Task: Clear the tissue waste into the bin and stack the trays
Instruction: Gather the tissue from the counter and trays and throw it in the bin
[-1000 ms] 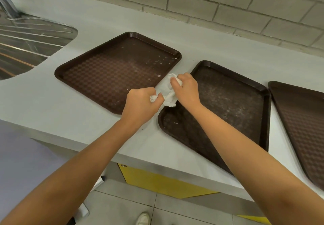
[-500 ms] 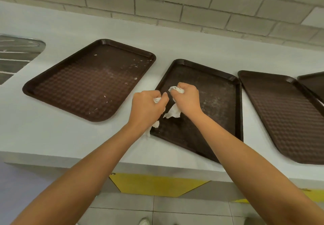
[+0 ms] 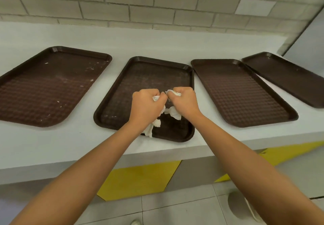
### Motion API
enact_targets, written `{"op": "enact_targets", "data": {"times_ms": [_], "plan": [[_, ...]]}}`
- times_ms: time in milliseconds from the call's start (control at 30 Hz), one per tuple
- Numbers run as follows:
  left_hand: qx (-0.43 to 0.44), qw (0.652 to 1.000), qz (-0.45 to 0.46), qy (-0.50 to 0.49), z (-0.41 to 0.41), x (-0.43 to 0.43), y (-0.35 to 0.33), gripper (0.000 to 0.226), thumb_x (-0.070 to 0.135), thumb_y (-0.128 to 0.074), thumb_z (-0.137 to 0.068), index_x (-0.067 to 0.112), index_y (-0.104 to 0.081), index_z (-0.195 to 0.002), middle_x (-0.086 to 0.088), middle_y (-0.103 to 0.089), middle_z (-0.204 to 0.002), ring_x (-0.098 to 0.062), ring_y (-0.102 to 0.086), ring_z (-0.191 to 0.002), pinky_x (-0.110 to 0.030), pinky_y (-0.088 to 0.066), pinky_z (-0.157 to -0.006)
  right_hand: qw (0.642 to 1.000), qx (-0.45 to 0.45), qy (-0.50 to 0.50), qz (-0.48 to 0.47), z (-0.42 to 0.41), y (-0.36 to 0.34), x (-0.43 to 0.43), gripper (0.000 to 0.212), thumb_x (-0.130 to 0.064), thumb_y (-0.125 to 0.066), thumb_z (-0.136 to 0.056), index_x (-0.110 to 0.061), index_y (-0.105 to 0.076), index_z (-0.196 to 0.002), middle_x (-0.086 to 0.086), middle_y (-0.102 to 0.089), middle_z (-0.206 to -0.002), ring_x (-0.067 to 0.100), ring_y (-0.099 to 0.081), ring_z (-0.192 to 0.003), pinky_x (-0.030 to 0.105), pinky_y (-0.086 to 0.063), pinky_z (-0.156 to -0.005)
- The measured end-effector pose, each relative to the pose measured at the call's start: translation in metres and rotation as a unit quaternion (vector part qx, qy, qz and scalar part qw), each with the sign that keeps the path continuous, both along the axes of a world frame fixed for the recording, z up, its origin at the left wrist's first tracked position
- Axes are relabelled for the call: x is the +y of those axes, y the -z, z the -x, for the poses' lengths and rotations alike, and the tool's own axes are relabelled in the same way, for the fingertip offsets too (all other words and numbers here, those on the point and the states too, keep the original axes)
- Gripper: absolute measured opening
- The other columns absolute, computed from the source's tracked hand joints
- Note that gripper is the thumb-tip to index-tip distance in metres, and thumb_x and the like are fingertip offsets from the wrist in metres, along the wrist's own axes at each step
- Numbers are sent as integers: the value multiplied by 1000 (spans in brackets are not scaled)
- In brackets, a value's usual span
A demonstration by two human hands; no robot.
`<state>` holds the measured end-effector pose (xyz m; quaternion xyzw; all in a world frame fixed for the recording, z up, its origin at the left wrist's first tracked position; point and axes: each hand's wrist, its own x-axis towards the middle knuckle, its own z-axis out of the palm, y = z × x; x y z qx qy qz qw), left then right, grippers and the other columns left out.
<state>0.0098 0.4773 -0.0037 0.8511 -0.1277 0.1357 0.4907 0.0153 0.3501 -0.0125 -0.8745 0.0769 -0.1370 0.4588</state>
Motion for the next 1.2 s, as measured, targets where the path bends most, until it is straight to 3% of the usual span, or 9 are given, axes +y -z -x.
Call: {"op": "enact_targets", "data": {"times_ms": [200, 367, 567, 733, 900, 1067, 1200], "plan": [[11, 999, 3, 43, 37, -69, -4, 36, 12, -57, -80, 2, -44, -47, 0, -33, -41, -12, -31, -41, -14, -30, -42, 1000, -12, 13, -7, 53, -11, -74, 40, -11, -56, -82, -8, -36, -48, 4, -27, -50, 7, -26, -44, 21, -25, -46], [17, 998, 3, 66, 74, -130, 1, 31, 6, -58, -74, 1, -43, -48, -4, -34, -43, -11, -27, -44, -18, -27, -42, 999, 1, 33, -15, 104, -13, -135, 38, -6, -54, -75, -15, -27, -50, 1, -23, -52, 15, -24, -52, 28, -21, -51], [49, 993, 3, 104, 118, -207, 16, 32, 10, -59, -76, 12, -42, -48, 3, -38, -45, -12, -36, -46, -13, -31, -42, 997, 3, 77, 6, 159, 5, -211, 35, -4, -54, -73, -15, -29, -52, -1, -22, -54, 12, -23, -55, 27, -21, -51], [78, 983, 3, 164, 140, -270, 29, 33, 10, -58, -74, 14, -37, -49, 1, -37, -46, -10, -33, -47, -20, -28, -45, 990, 20, 137, 22, 194, 23, -269, 32, -12, -53, -70, -16, -28, -51, -3, -21, -53, 11, -19, -53, 24, -19, -46], [132, 966, -15, 223, 156, -335, 53, 24, 20, -53, -67, 10, -39, -51, -21, -54, -55, -27, -46, -54, -37, -39, -50, 978, 45, 204, -18, 226, 50, -326, 36, -13, -55, -70, -18, -29, -47, -4, -27, -41, 10, -25, -46, 21, -21, -43], [129, 956, -40, 262, 157, -400, 81, 34, 12, -59, -75, 15, -36, -50, -15, -47, -52, -17, -37, -53, -28, -30, -49, 961, 67, 264, -46, 240, 81, -387, 27, -23, -52, -66, -18, -31, -50, -4, -31, -48, 14, -31, -51, 28, -28, -51], [152, 945, -56, 283, 150, -448, 105, 38, 16, -58, -77, 17, -33, -49, -7, -42, -47, -19, -36, -52, -27, -30, -48, 951, 105, 282, -77, 237, 108, -433, 23, -28, -52, -65, -10, -44, -54, 12, -56, -53, 19, -44, -52, 34, -42, -51]]}}
